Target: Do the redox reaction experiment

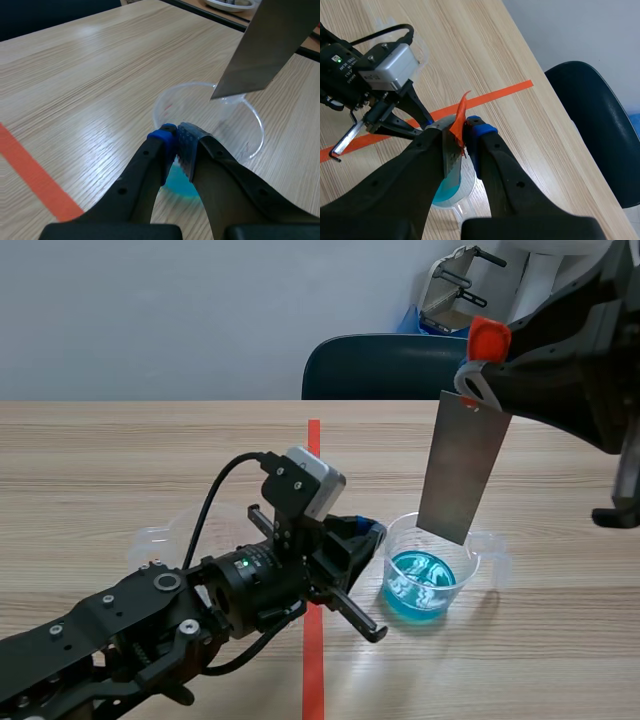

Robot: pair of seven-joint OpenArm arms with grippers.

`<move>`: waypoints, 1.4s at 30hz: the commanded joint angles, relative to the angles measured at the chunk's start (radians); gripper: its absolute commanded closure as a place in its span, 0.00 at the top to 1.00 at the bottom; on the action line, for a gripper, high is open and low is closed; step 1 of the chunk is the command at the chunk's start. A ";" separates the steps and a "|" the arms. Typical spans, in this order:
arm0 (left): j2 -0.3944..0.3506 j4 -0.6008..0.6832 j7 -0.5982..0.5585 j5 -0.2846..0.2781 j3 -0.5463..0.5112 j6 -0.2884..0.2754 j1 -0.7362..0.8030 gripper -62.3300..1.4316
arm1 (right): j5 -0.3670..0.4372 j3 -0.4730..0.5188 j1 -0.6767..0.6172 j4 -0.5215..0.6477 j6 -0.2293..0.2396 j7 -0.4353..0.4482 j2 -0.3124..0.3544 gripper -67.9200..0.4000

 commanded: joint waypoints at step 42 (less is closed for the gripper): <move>-0.357 0.460 -0.175 0.051 -0.085 0.156 0.444 1.00 | 0.008 0.008 0.012 0.016 -0.003 0.014 0.003 0.02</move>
